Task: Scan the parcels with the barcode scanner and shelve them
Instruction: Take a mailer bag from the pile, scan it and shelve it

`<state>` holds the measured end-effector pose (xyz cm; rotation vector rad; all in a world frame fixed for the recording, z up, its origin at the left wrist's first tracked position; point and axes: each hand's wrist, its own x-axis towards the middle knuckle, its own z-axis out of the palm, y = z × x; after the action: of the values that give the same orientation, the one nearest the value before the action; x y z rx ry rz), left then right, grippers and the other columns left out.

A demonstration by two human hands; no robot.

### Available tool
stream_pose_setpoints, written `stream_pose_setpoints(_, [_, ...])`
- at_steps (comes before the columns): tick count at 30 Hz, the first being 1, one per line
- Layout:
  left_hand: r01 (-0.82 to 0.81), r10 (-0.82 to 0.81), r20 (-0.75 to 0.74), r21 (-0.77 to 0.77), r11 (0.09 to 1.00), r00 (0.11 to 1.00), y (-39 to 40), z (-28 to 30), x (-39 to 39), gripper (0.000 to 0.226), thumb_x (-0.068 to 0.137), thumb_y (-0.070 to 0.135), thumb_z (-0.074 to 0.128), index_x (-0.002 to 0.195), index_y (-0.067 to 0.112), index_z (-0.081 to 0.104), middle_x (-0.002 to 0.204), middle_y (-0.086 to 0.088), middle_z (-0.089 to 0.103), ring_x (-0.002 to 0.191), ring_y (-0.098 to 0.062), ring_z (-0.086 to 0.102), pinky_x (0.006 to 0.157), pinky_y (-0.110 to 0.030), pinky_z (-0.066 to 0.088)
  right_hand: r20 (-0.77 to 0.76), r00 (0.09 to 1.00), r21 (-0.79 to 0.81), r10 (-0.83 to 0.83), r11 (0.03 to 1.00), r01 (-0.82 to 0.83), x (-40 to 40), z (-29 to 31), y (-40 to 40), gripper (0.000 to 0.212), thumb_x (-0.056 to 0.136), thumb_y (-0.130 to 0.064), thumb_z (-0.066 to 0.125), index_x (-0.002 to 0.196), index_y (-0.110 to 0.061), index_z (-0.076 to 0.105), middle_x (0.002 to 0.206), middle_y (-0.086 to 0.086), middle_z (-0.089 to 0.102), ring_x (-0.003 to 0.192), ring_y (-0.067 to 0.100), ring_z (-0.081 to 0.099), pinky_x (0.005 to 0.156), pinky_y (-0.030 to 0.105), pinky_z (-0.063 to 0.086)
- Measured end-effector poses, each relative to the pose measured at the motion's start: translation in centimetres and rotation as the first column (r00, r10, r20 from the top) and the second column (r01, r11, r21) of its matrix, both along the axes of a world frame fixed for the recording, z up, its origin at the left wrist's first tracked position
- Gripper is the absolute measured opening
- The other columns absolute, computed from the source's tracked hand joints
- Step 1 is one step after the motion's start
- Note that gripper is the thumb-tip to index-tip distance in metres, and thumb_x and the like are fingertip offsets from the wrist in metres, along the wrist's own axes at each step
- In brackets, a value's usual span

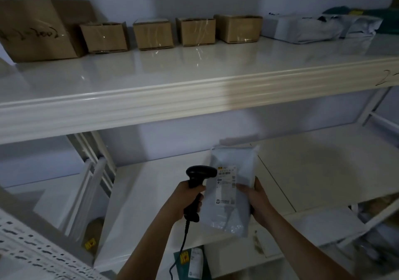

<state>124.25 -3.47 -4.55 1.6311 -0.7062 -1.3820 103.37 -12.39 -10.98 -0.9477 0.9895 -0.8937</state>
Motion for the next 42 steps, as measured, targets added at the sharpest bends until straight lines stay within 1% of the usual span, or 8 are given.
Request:
stream_pose_setpoints(5, [0.006, -0.006, 0.018, -0.015, 1.0, 1.0, -0.1, 2.0, -1.5, 0.007, 0.091, 0.011, 0.058, 0.093, 0.004, 0.06, 0.065, -0.01, 0.057, 0.05, -0.02, 0.05, 0.053, -0.03, 0.047, 0.014, 1.0, -0.074, -0.014, 0.997, 0.015, -0.4, 0.2, -0.3, 0.066, 0.072, -0.025, 0.079, 0.132, -0.026, 0.054, 0.121, 0.005, 0.07, 0.106, 0.028, 0.069, 0.09, 0.052, 0.057])
stream_pose_setpoints(14, [0.019, -0.018, 0.041, -0.027, 0.999, 0.999, 0.3, 3.1, -2.9, 0.008, 0.092, 0.011, 0.057, 0.096, 0.004, 0.058, 0.067, -0.01, 0.057, 0.051, -0.019, 0.052, 0.054, -0.029, 0.05, -0.006, 1.0, -0.127, 0.023, 0.992, -0.024, -1.0, -0.4, -0.5, 0.062, 0.075, -0.019, 0.079, 0.131, -0.018, 0.054, 0.12, 0.012, 0.069, 0.106, 0.032, 0.069, 0.089, 0.054, 0.056])
stream_pose_setpoints(19, [0.018, -0.017, 0.038, -0.023, 1.0, 0.999, 0.5, 3.0, -3.2, 0.007, 0.092, 0.011, 0.056, 0.095, 0.004, 0.058, 0.066, -0.009, 0.057, 0.053, -0.019, 0.052, 0.055, -0.03, 0.049, -0.034, 0.999, -0.13, 0.006, 0.992, -0.011, -1.5, -0.8, -0.6, 0.05, 0.085, -0.007, 0.073, 0.129, -0.021, 0.055, 0.117, 0.008, 0.07, 0.104, 0.029, 0.069, 0.09, 0.049, 0.057])
stream_pose_setpoints(24, [0.023, -0.023, 0.031, -0.024, 0.999, 0.999, 0.5, 2.9, -3.6, 0.007, 0.092, 0.01, 0.056, 0.095, 0.005, 0.058, 0.066, -0.01, 0.057, 0.052, -0.019, 0.051, 0.054, -0.029, 0.049, -0.027, 0.999, -0.11, 0.027, 0.993, -0.03, -1.8, -0.5, -0.4, 0.059, 0.075, -0.018, 0.077, 0.13, -0.018, 0.053, 0.118, 0.011, 0.07, 0.104, 0.032, 0.07, 0.089, 0.054, 0.057])
stream_pose_setpoints(30, [0.01, -0.009, 0.047, -0.038, 0.999, 0.999, 0.3, 2.3, -3.4, 0.008, 0.092, 0.01, 0.057, 0.098, 0.006, 0.06, 0.067, -0.01, 0.057, 0.054, -0.02, 0.052, 0.055, -0.03, 0.05, -0.031, 0.999, -0.093, 0.022, 0.995, -0.025, -1.7, -0.1, -0.5, 0.061, 0.073, -0.018, 0.08, 0.129, -0.022, 0.054, 0.118, 0.01, 0.07, 0.104, 0.031, 0.07, 0.087, 0.054, 0.058])
stream_pose_setpoints(36, [-0.119, 0.122, 0.104, -0.034, 0.992, 0.987, -0.7, -1.7, -0.7, 0.009, 0.09, -0.001, 0.057, 0.084, 0.003, 0.052, 0.064, -0.012, 0.048, 0.054, -0.026, 0.054, 0.055, -0.034, 0.052, -0.067, 0.998, -0.032, -0.007, 0.999, 0.005, -1.9, 0.6, -0.8, 0.052, 0.082, -0.01, 0.075, 0.127, -0.025, 0.054, 0.115, 0.006, 0.07, 0.1, 0.03, 0.069, 0.082, 0.051, 0.059])
stream_pose_setpoints(38, [-0.222, 0.218, 0.112, 0.02, 0.975, 0.97, -0.8, -4.1, 0.7, 0.007, 0.089, 0.001, 0.062, 0.085, -0.002, 0.056, 0.07, -0.015, 0.054, 0.059, -0.029, 0.058, 0.059, -0.036, 0.054, -0.074, 0.997, -0.016, -0.023, 1.0, 0.022, -2.0, 0.9, -0.8, 0.051, 0.084, -0.008, 0.073, 0.128, -0.023, 0.053, 0.116, 0.006, 0.068, 0.101, 0.03, 0.067, 0.079, 0.047, 0.059])
stream_pose_setpoints(42, [-0.345, 0.28, 0.374, 0.118, 0.931, 0.884, -0.5, -8.5, 3.2, 0.029, 0.082, 0.024, 0.076, 0.092, -0.002, 0.066, 0.087, -0.017, 0.067, 0.083, -0.031, 0.065, 0.076, -0.038, 0.053, -0.07, 0.997, 0.025, -0.036, 0.999, 0.038, -2.3, 1.5, -0.9, 0.046, 0.085, -0.007, 0.071, 0.123, -0.024, 0.054, 0.113, 0.005, 0.069, 0.099, 0.029, 0.067, 0.074, 0.042, 0.058])
